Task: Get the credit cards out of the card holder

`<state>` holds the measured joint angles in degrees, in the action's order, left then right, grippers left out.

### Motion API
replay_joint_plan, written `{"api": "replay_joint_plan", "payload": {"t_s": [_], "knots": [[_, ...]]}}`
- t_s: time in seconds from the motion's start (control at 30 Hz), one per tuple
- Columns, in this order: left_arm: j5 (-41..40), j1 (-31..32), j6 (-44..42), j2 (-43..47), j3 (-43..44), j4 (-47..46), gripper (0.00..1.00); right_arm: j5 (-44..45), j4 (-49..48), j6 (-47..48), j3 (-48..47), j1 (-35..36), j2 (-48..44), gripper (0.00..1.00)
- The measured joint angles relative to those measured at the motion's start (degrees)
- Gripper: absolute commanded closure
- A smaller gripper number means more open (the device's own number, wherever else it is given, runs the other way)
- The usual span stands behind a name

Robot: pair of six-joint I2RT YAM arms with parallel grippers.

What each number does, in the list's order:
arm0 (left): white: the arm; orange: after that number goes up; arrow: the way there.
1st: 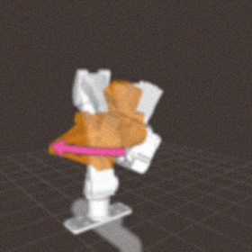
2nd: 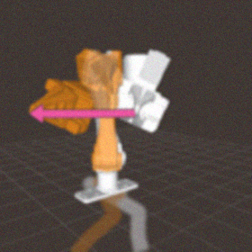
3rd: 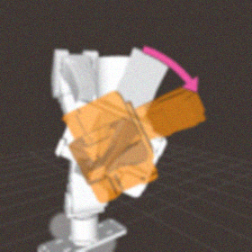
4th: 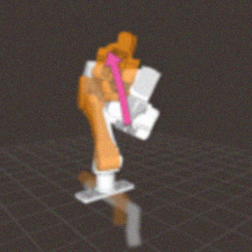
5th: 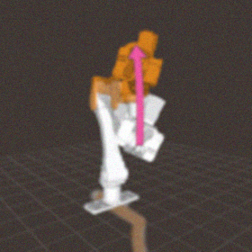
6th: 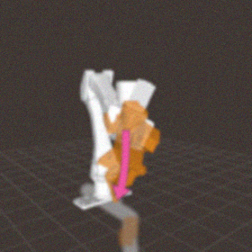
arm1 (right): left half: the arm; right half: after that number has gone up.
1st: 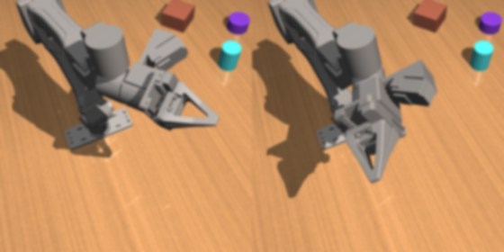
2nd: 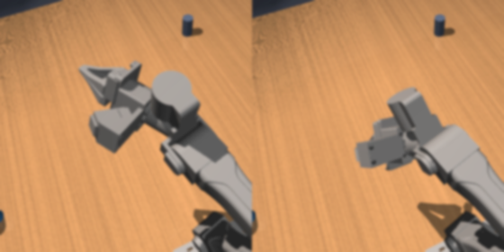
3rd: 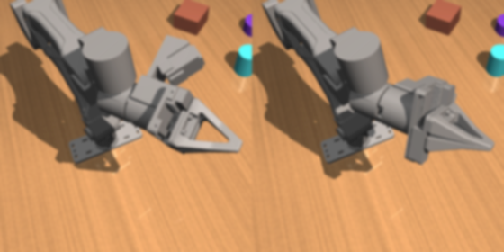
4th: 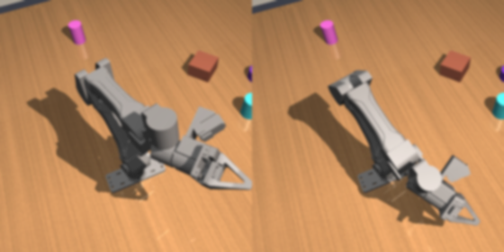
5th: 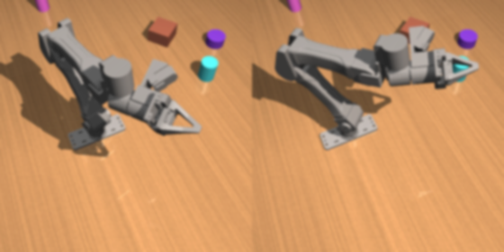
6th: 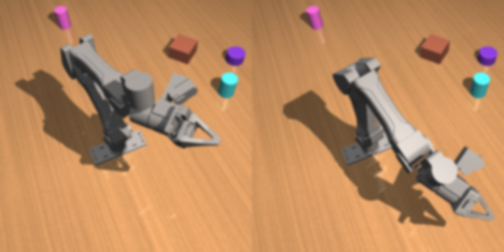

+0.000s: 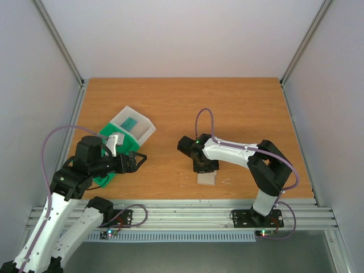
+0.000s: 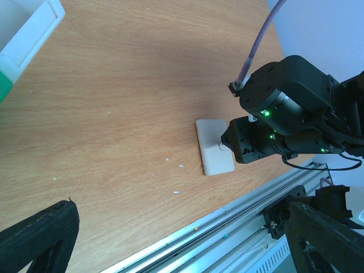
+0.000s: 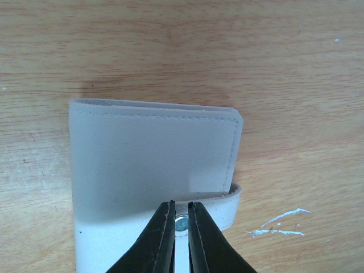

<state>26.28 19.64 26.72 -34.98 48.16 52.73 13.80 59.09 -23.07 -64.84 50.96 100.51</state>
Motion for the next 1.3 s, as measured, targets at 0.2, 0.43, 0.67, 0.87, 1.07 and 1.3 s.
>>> {"api": "replay_joint_plan", "payload": {"t_s": [0.2,0.43,0.67,0.87,1.07,1.3], "knots": [[0.0,0.0,0.0,-0.26,0.0,-0.02,0.01,-0.39,0.0,-0.07,0.0,0.63,-0.07,0.85],[0.0,0.0,-0.17,-0.35,0.0,0.0,0.01,-0.28,-0.07,-0.31,0.0,1.44,0.09,0.82],[0.0,0.0,-0.2,-0.35,0.0,0.02,0.01,-0.26,-0.22,-0.46,0.2,1.44,1.55,0.79],[0.0,0.0,-0.2,-0.35,0.0,0.02,0.01,0.04,-0.46,-0.5,0.26,1.49,2.32,0.85],[0.0,0.0,-0.22,-0.35,0.0,0.02,0.01,1.14,0.02,-0.5,0.22,1.51,2.45,0.97],[-0.26,0.0,-0.22,-0.37,0.0,0.02,0.05,1.64,-0.52,-0.2,0.31,1.66,1.81,0.99]]}}
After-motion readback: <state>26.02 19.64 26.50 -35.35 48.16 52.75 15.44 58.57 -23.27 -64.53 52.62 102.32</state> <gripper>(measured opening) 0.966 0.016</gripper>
